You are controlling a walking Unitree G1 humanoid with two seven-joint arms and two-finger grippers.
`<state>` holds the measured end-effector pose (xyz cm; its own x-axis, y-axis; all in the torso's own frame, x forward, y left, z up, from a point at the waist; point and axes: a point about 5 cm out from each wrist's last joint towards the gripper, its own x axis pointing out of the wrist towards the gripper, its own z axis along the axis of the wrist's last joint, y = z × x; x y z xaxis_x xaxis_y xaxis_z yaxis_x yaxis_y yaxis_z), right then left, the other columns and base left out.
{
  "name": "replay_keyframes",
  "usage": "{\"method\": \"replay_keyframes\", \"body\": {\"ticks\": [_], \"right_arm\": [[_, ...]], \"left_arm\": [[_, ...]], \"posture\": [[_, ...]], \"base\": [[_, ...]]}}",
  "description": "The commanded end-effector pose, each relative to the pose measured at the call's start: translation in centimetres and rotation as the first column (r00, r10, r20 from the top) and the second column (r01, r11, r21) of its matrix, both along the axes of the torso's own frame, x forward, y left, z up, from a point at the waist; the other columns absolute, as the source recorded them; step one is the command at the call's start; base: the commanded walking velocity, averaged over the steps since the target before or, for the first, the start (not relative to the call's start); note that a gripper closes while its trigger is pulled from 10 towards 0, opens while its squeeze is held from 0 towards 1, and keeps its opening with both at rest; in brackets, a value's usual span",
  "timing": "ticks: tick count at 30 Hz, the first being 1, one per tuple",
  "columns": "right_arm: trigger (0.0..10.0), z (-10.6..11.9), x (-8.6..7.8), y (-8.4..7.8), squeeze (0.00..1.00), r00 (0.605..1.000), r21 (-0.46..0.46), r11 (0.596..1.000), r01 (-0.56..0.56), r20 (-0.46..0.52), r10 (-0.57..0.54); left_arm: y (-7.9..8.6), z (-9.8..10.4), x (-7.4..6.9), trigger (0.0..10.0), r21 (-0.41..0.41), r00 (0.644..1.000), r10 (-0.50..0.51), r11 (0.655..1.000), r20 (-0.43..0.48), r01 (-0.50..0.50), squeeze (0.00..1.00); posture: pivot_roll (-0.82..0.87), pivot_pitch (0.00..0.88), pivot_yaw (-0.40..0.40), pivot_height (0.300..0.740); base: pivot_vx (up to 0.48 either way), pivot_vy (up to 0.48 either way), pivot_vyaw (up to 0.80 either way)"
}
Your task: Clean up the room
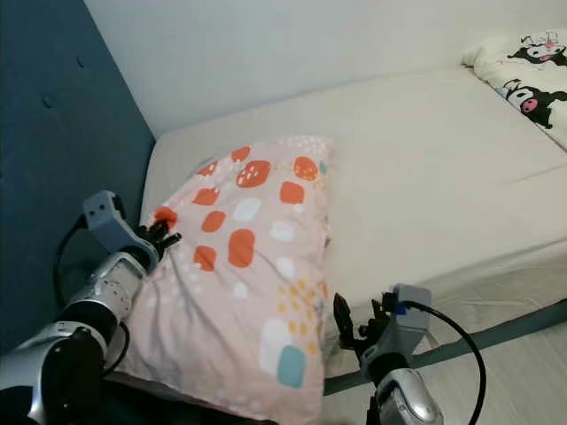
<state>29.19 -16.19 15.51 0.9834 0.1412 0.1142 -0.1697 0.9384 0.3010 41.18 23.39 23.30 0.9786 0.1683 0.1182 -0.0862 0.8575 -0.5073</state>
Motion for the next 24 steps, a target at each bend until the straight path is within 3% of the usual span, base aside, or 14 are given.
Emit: {"method": "replay_keyframes", "body": {"ticks": [1, 8, 11, 18, 22, 24], "right_arm": [[10.0, -0.8, -0.2, -0.1, 0.0, 1.0, 0.004, 1.0, 0.007, -0.024, -0.007], [10.0, -0.7, -0.1, -0.2, 0.0, 1.0, 0.004, 1.0, 0.008, -0.021, -0.008], [10.0, -0.6, 0.1, -0.1, 0.0, 1.0, 0.003, 1.0, 0.006, -0.016, -0.006], [10.0, -0.3, 0.3, -0.2, 0.0, 1.0, 0.001, 1.0, 0.007, -0.007, -0.007], [10.0, -0.3, 0.3, -0.3, 0.0, 1.0, 0.001, 1.0, 0.007, -0.006, -0.007], [10.0, -0.3, 0.2, -0.3, 0.0, 1.0, 0.002, 1.0, 0.008, -0.005, -0.008]], "left_arm": [[2.7, 1.2, -0.6, 0.0, 0.017, 0.993, 0.106, 0.994, 0.043, -0.106, 0.0], [4.9, 1.1, -1.4, 0.0, 0.057, 0.98, 0.198, 0.978, 0.026, -0.199, 0.0], [6.4, 1.5, -2.0, 0.0, 0.035, 0.96, 0.276, 0.96, 0.037, -0.277, 0.0], [8.1, 2.8, -2.7, 0.0, 0.033, 0.931, 0.36, 0.931, 0.065, -0.363, 0.0], [7.7, 2.5, -2.4, 0.0, 0.116, 0.961, 0.275, 0.954, 0.038, -0.278, 0.0], [6.5, 1.6, -1.9, 0.0, 0.203, 0.989, 0.146, 0.969, -0.006, -0.142, 0.0]], "posture": [[-0.02, 0.367, 0.136, 0.546], [-0.01, 0.369, 0.132, 0.546], [-0.01, 0.369, 0.13, 0.546], [-0.02, 0.367, 0.132, 0.546], [-0.01, 0.363, 0.137, 0.546], [-0.01, 0.364, 0.137, 0.546]], "base": [[0.0, 0.0, 0.0], [0.0, 0.0, 0.0], [0.0, 0.0, 0.0], [0.0, 0.0, 0.0], [0.0, 0.0, 0.0], [0.0, 0.0, 0.0]]}}
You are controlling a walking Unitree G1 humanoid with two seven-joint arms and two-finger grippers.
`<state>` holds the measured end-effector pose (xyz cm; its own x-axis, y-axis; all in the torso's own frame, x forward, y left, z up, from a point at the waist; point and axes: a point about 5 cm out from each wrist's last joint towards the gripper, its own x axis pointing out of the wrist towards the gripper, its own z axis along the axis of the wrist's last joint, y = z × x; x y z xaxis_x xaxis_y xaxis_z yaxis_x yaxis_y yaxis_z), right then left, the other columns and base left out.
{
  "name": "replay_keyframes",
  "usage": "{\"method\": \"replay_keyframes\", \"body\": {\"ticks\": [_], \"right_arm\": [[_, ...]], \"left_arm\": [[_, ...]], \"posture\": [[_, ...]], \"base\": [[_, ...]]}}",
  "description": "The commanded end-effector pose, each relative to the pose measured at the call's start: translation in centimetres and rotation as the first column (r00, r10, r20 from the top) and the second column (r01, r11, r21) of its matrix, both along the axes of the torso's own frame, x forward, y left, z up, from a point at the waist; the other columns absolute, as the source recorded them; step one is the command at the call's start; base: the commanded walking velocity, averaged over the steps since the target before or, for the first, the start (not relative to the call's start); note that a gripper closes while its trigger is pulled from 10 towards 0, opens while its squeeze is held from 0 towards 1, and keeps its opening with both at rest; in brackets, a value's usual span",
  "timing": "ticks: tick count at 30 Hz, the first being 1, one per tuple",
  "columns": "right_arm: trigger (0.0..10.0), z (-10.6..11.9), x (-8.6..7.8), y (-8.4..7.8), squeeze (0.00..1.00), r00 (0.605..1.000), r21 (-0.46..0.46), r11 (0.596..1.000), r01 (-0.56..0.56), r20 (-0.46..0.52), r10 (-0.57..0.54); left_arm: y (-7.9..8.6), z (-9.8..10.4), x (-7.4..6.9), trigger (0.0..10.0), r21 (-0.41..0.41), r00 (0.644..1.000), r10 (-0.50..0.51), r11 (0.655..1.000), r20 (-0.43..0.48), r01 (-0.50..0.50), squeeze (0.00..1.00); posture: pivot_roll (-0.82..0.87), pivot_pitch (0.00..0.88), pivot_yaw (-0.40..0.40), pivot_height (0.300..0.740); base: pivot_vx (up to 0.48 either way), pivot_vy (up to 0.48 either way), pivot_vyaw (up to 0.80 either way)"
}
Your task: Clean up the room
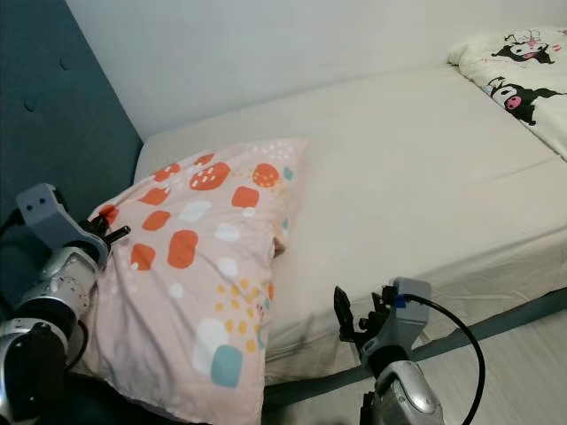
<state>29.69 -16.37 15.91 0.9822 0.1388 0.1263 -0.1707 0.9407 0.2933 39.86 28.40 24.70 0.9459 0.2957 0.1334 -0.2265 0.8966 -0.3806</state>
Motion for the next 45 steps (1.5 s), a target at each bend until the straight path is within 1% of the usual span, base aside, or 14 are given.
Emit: {"method": "replay_keyframes", "body": {"ticks": [1, 5, 6, 8, 9, 13, 22, 25, 27, 30, 39, 43, 44, 45], "right_arm": [[10.0, -0.7, -0.3, -0.1, 0.0, 1.0, 0.008, 1.0, 0.006, -0.019, -0.006], [10.0, -0.8, -0.3, -0.1, 0.0, 1.0, 0.01, 1.0, 0.006, -0.02, -0.006], [10.0, -0.9, -0.3, 0.0, 0.0, 1.0, 0.011, 1.0, 0.003, -0.021, -0.003], [10.0, -0.9, -0.2, 0.0, 0.0, 1.0, 0.011, 1.0, 0.002, -0.022, -0.001], [10.0, -0.9, -0.2, 0.1, 0.0, 1.0, 0.012, 1.0, -0.001, -0.022, 0.001], [10.0, -0.9, -0.1, 0.1, 0.0, 1.0, 0.012, 1.0, -0.005, -0.022, 0.005], [10.0, -0.9, -0.1, 0.1, 0.0, 1.0, 0.011, 1.0, -0.006, -0.021, 0.006], [10.0, -0.9, -0.1, 0.0, 0.0, 1.0, 0.01, 1.0, -0.001, -0.021, 0.001], [10.0, -1.0, -0.2, -0.2, 0.0, 1.0, 0.009, 1.0, 0.004, -0.021, -0.004], [10.0, -1.0, -0.2, -0.2, 0.0, 1.0, 0.009, 1.0, 0.005, -0.021, -0.004], [10.0, -1.0, 0.0, -0.1, 0.0, 1.0, 0.011, 1.0, 0.0, -0.02, 0.001], [10.0, -1.1, 0.1, 0.0, 0.0, 1.0, 0.011, 1.0, -0.004, -0.022, 0.005], [10.0, -1.1, 0.1, 0.1, 0.0, 1.0, 0.012, 1.0, -0.006, -0.022, 0.006], [10.0, -1.1, 0.1, 0.1, 0.0, 1.0, 0.011, 1.0, -0.006, -0.021, 0.006]], "left_arm": [[0.4, -0.7, -0.4, 0.0, 0.132, 0.993, -0.109, 0.985, -0.052, 0.115, 0.0], [-1.1, -2.4, -0.3, 0.0, 0.184, 0.957, -0.262, 0.942, -0.128, 0.282, 0.0], [-2.6, -4.6, -0.5, 0.0, 0.197, 0.877, -0.421, 0.863, -0.23, 0.466, 0.0], [-3.1, -5.4, -0.7, 0.0, 0.188, 0.835, -0.479, 0.825, -0.271, 0.534, 0.0], [-3.7, -6.8, -1.2, 0.0, 0.189, 0.766, -0.539, 0.76, -0.35, 0.622, 0.0], [-3.4, -8.6, -1.9, 0.0, 0.248, 0.703, -0.521, 0.689, -0.484, 0.681, 0.0], [-2.8, -9.5, -2.5, 0.0, 0.207, 0.658, -0.51, 0.681, -0.554, 0.702, 0.0], [-1.3, -10.4, -3.4, 0.0, 0.212, 0.601, -0.462, 0.651, -0.652, 0.729, 0.0], [0.3, -11.1, -4.7, 0.0, 0.181, 0.517, -0.433, 0.611, -0.738, 0.771, 0.0], [1.0, -11.0, -5.2, 0.0, 0.148, 0.478, -0.456, 0.589, -0.751, 0.795, 0.0], [1.4, -10.2, -5.8, 0.0, 0.095, 0.427, -0.545, 0.533, -0.722, 0.841, 0.0], [0.5, -10.0, -5.4, 0.0, 0.126, 0.462, -0.572, 0.529, -0.677, 0.839, 0.0], [-0.3, -9.9, -5.0, 10.0, 0.147, 0.498, -0.583, 0.544, -0.643, 0.826, 0.0], [-1.1, -9.7, -4.6, 10.0, 0.164, 0.536, -0.593, 0.564, -0.601, 0.809, 0.3]], "posture": [[-0.01, 0.365, 0.136, 0.546], [0.0, 0.363, 0.134, 0.546], [0.0, 0.363, 0.132, 0.546], [0.0, 0.363, 0.129, 0.546], [0.0, 0.363, 0.128, 0.546], [0.0, 0.362, 0.126, 0.546], [0.0, 0.362, 0.129, 0.546], [0.0, 0.362, 0.135, 0.546], [0.0, 0.361, 0.134, 0.546], [0.01, 0.361, 0.133, 0.546], [0.02, 0.359, 0.125, 0.546], [0.02, 0.358, 0.125, 0.546], [0.02, 0.356, 0.125, 0.546], [0.01, 0.355, 0.125, 0.546]], "base": [[0.0, 0.0, 0.0], [0.0, 0.0, 0.0], [0.0, 0.0, 0.0], [0.0, 0.0, 0.0], [0.0, 0.0, 0.0], [0.0, 0.0, 0.0], [0.0, 0.0, 0.0], [0.0, 0.0, 0.0], [0.0, 0.0, 0.0], [0.0, 0.0, 0.0], [0.0, 0.0, 0.0], [0.0, 0.0, 0.0], [0.0, 0.0, 0.0], [0.0, 0.0, 0.0]]}}
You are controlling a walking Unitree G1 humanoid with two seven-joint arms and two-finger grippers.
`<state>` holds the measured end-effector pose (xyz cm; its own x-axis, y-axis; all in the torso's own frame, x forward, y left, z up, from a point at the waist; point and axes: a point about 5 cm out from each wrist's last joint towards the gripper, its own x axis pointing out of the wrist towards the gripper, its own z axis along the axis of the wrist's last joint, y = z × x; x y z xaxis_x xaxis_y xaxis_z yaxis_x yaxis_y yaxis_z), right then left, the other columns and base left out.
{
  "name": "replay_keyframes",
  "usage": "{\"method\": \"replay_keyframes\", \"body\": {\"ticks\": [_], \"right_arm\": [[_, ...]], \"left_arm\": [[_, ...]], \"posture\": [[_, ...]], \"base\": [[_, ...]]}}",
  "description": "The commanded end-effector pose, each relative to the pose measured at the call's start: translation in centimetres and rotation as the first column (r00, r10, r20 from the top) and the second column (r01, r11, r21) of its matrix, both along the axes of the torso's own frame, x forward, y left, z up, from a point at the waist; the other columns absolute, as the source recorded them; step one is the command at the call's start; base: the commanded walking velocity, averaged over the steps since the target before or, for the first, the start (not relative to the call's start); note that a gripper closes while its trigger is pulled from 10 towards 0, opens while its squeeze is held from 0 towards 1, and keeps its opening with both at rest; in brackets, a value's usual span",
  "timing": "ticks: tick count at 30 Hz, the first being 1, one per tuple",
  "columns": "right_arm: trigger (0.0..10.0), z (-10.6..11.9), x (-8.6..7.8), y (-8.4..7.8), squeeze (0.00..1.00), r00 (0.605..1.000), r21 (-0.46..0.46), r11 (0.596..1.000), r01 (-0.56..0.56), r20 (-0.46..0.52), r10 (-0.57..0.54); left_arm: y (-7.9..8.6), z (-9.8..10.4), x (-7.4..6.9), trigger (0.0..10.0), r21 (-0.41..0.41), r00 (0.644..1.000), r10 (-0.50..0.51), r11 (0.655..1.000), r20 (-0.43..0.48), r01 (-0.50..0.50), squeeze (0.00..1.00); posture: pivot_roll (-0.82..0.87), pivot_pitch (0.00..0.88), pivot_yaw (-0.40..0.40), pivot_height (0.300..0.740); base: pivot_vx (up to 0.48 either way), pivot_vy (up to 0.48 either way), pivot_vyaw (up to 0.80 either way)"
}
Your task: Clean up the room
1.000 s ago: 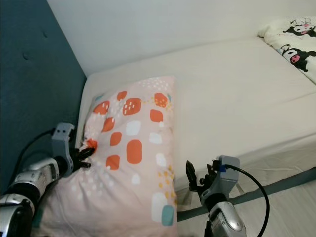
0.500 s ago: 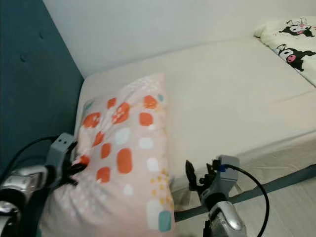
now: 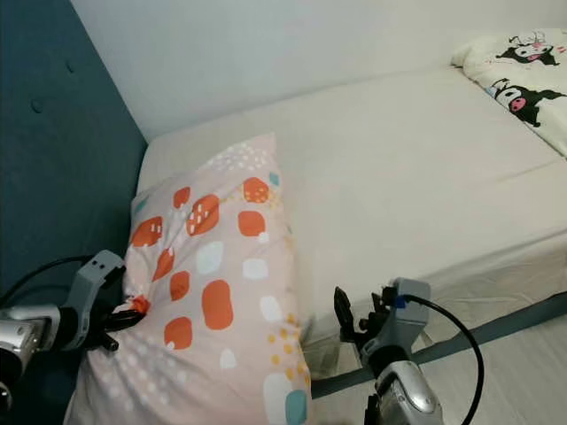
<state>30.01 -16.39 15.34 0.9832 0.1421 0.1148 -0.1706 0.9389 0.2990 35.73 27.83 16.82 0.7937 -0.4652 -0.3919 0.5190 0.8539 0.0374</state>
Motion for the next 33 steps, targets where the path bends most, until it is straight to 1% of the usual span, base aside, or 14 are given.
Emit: {"method": "replay_keyframes", "body": {"ticks": [1, 2, 7, 10, 11, 14, 17, 18, 20, 22, 24, 27, 31, 33], "right_arm": [[10.0, -0.5, -0.2, 0.1, 0.0, 1.0, 0.007, 1.0, -0.002, -0.009, 0.002], [10.0, -0.5, -0.2, 0.1, 0.0, 1.0, 0.007, 1.0, -0.002, -0.008, 0.002], [10.0, -0.5, -0.2, 0.0, 0.0, 1.0, 0.004, 1.0, 0.001, -0.006, -0.001], [10.0, -0.5, -0.2, -0.1, 0.0, 1.0, 0.003, 1.0, 0.003, -0.006, -0.003], [10.0, -0.5, -0.1, -0.1, 0.0, 1.0, 0.001, 1.0, 0.004, -0.002, -0.004], [10.0, -0.4, -0.1, -0.2, 0.0, 1.0, 0.0, 1.0, 0.004, 0.0, -0.004], [10.0, -0.4, -0.1, -0.2, 0.0, 1.0, 0.0, 1.0, 0.004, 0.0, -0.004], [10.0, -0.2, 0.3, -0.2, 0.0, 1.0, -0.001, 1.0, 0.0, 0.009, 0.0], [10.0, -0.1, 0.4, -0.3, 0.0, 1.0, -0.001, 1.0, -0.002, 0.013, 0.002], [10.0, 0.0, 0.7, -0.3, 0.0, 1.0, -0.003, 1.0, -0.01, 0.017, 0.01], [10.0, 0.1, 0.9, -0.1, 0.0, 0.999, -0.006, 1.0, -0.024, 0.02, 0.024], [10.0, 0.0, 1.0, 0.1, 0.0, 0.999, -0.01, 0.999, -0.039, 0.019, 0.039], [10.0, -0.2, 1.2, 0.5, 0.0, 0.998, -0.026, 0.998, -0.058, 0.016, 0.059], [10.0, -0.5, 1.2, 0.9, 0.0, 0.998, -0.038, 0.997, -0.066, 0.008, 0.066]], "left_arm": [[-0.6, -1.8, -0.5, 10.0, -0.031, 0.999, 0.008, 0.999, -0.049, -0.01, 0.3], [-1.2, -1.7, -0.1, 10.0, -0.061, 1.0, 0.023, 0.998, -0.017, -0.024, 0.98], [-2.5, -1.3, 0.4, 10.0, -0.138, 0.995, 0.074, 0.988, 0.065, -0.065, 1.0], [-2.8, -1.1, 0.5, 10.0, -0.152, 0.992, 0.093, 0.985, 0.085, -0.079, 1.0], [-3.4, -0.5, 0.5, 10.0, -0.242, 0.98, 0.133, 0.966, 0.147, -0.094, 0.0], [-3.6, -0.1, 0.3, 10.0, -0.295, 0.971, 0.158, 0.95, 0.179, -0.101, 0.0], [-3.6, 0.0, 0.3, 10.0, -0.301, 0.969, 0.164, 0.948, 0.183, -0.104, 0.0], [-3.8, 0.9, -0.7, 10.0, -0.378, 0.961, 0.138, 0.925, 0.241, -0.038, 0.0], [-3.8, 1.1, -1.1, 10.0, -0.401, 0.957, 0.126, 0.916, 0.261, -0.011, 0.0], [-4.0, 1.1, -2.4, 10.0, -0.423, 0.96, 0.084, 0.906, 0.268, 0.039, 0.0], [-4.1, 0.8, -3.5, 10.0, -0.416, 0.964, 0.053, 0.907, 0.261, 0.063, 0.0], [-4.0, 0.4, -4.2, 10.0, -0.414, 0.964, 0.059, 0.909, 0.259, 0.056, 0.0], [-3.3, 0.1, -5.1, 10.0, -0.365, 0.941, 0.139, 0.931, 0.308, -0.018, 0.0], [-3.3, 0.0, -5.6, 10.0, -0.352, 0.907, 0.218, 0.932, 0.36, -0.084, 0.0]], "posture": [[0.01, 0.355, 0.125, 0.546], [0.01, 0.354, 0.126, 0.546], [0.01, 0.348, 0.126, 0.546], [0.01, 0.348, 0.126, 0.546], [0.0, 0.333, 0.121, 0.546], [0.0, 0.333, 0.121, 0.546], [0.0, 0.333, 0.121, 0.546], [0.01, 0.307, 0.104, 0.546], [0.01, 0.307, 0.104, 0.546], [0.01, 0.293, 0.089, 0.546], [0.01, 0.28, 0.08, 0.546], [0.02, 0.258, 0.065, 0.546], [0.03, 0.223, 0.047, 0.546], [0.03, 0.204, 0.04, 0.546]], "base": [[0.0, 0.0, 0.0], [0.0, 0.0, 0.0], [0.0, 0.0, 0.0], [0.0, 0.0, 0.0], [0.0, 0.0, 0.0], [0.0, 0.0, 0.0], [0.0, 0.0, 0.0], [0.0, 0.0, 0.0], [0.0, 0.0, 0.0], [0.0, 0.0, 0.0], [0.0, 0.0, 0.0], [0.0, 0.0, 0.0], [0.0, 0.0, 0.0], [0.0, 0.0, 0.0]]}}
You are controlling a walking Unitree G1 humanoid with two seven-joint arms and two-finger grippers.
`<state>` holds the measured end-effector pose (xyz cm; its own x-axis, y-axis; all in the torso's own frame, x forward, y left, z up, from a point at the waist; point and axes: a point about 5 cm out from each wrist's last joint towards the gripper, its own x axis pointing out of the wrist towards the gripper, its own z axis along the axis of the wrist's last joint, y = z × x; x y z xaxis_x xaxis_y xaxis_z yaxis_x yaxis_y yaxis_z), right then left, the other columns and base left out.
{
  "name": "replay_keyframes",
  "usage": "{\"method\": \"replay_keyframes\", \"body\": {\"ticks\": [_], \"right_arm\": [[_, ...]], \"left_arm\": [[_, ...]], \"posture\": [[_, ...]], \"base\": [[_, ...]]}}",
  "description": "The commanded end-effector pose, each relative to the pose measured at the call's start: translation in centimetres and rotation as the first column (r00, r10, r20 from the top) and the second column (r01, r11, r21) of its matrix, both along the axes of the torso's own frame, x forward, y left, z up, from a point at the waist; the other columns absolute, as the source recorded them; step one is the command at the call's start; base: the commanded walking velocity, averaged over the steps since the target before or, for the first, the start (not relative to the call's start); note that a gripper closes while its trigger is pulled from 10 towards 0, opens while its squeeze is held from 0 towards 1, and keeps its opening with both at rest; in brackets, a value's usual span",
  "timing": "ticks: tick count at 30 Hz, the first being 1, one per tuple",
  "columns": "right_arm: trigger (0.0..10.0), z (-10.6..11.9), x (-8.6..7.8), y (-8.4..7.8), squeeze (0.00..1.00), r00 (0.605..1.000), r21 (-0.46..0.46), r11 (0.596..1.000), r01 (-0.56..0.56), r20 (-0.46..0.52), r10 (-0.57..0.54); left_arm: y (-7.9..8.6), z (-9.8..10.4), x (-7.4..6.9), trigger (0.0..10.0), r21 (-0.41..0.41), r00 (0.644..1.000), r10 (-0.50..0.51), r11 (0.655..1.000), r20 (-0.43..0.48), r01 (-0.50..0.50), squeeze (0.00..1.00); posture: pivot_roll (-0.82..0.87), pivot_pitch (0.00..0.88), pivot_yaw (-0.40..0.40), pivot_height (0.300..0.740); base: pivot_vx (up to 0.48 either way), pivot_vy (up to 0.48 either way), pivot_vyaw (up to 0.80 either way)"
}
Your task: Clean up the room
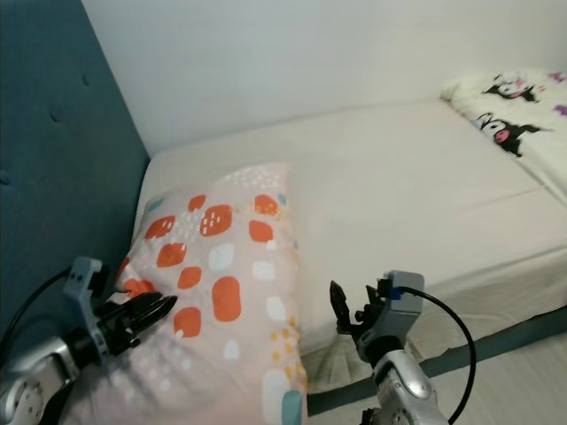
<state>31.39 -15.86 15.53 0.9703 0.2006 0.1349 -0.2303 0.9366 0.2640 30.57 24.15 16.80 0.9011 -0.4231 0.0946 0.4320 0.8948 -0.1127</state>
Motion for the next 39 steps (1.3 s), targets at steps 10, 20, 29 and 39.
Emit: {"method": "replay_keyframes", "body": {"ticks": [10, 20, 29, 39], "right_arm": [[10.0, -2.0, -0.5, 2.1, 0.0, 0.998, -0.094, 0.994, -0.046, -0.044, 0.041], [10.0, -1.9, -0.7, 2.8, 0.0, 0.998, -0.081, 0.995, -0.059, -0.012, 0.058], [10.0, -2.7, -1.1, 3.4, 0.0, 0.996, -0.096, 0.992, -0.082, -0.036, 0.079], [10.0, -3.2, -1.3, 3.3, 0.0, 0.992, -0.112, 0.986, -0.124, -0.051, 0.119]], "left_arm": [[-2.2, -2.2, -2.7, 10.0, -0.045, 0.983, 0.178, 0.983, -0.048, -0.18, 0.0], [-5.8, -3.2, -2.1, 10.0, 0.053, 0.975, 0.223, 0.973, -0.001, -0.223, 0.0], [-6.6, -3.8, -2.5, 10.0, 0.081, 0.976, 0.218, 0.973, 0.005, -0.218, 0.0], [-6.8, -4.2, -2.6, 10.0, 0.107, 0.979, 0.205, 0.973, 0.018, -0.206, 0.0]], "posture": [[0.04, 0.16, 0.03, 0.546], [0.03, 0.13, 0.024, 0.546], [0.02, 0.126, 0.027, 0.546], [0.02, 0.126, 0.023, 0.561]], "base": [[0.0, 0.0, 0.0], [0.0, 0.0, 0.0], [0.0, 0.0, 0.0], [0.0, 0.0, 0.0]]}}
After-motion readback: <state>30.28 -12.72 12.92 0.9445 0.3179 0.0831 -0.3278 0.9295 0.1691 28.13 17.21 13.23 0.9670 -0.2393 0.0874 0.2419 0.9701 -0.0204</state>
